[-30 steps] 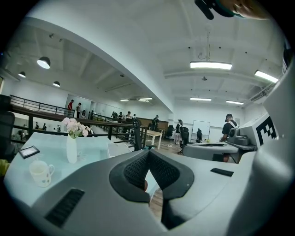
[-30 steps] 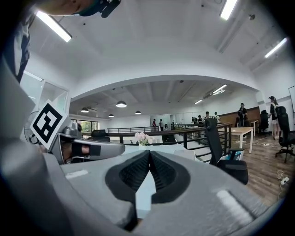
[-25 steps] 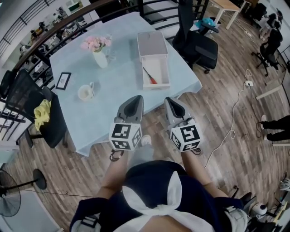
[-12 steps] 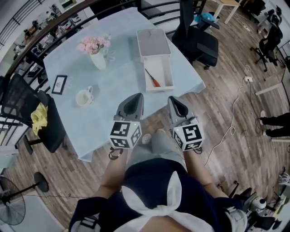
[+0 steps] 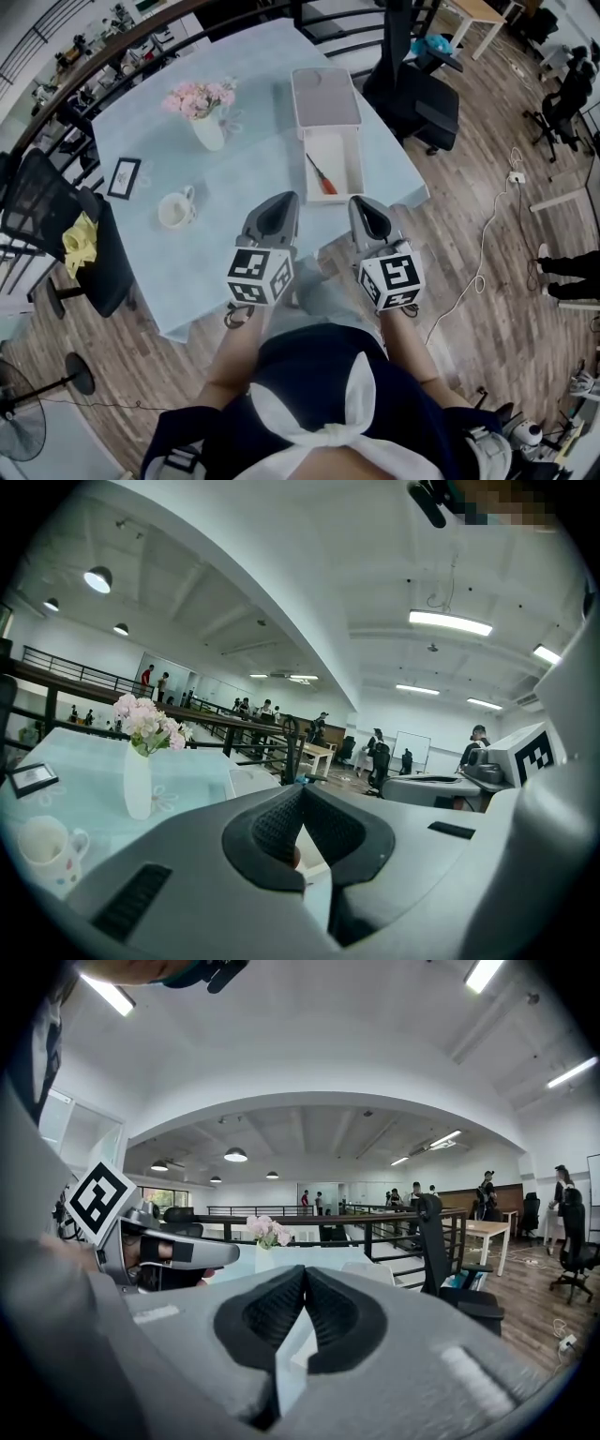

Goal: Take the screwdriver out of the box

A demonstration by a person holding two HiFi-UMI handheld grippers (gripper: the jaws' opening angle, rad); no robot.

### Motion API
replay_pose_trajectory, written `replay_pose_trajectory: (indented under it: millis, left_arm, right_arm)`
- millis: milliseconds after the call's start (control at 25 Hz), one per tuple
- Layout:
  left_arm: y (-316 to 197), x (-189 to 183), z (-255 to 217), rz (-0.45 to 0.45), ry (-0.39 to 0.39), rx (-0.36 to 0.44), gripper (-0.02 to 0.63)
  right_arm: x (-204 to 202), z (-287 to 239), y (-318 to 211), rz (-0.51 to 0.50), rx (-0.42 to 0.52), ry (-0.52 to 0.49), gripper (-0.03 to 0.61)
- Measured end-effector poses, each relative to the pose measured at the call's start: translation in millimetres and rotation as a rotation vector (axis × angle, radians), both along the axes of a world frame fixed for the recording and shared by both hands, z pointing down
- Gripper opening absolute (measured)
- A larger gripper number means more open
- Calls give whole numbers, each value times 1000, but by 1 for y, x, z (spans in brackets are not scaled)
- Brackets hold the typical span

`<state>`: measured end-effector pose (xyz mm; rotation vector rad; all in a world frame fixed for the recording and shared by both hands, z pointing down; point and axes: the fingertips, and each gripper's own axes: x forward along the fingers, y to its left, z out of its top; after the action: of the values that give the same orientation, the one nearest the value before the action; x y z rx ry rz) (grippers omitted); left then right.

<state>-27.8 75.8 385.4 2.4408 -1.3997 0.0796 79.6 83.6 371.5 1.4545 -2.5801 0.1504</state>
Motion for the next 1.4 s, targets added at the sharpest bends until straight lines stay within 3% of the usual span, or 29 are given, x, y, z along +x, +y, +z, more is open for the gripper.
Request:
replay_pose_trajectory:
  millis: [440,760,800,840,960,1040,1400]
  left_arm:
    - [-71,2,-23,16,-22,54,16]
    - [-96,-2,-19,14,-43,44,16]
    - [-98,-2,-18,15,-43,42,16]
    - [-101,-3,-17,16,-42,40,16]
    - [-107,-5,-15,19,-40,35,16]
    - [-110,-6,-14,20,-39,34,16]
    - [-119,-5,-8,23,-33,22,17]
  right_arm:
    - [6,-22,-75,35,60,-14,0]
    - [5,-26,-105,47,67,-48,4]
    - [4,-25,-108,41,63,-47,97]
    - [2,-24,-111,35,60,-46,136]
    - [-4,-24,-118,24,67,-31,186]
    - [-6,-24,-120,20,68,-20,210]
    - [-7,-16,-130,15,42,-17,210]
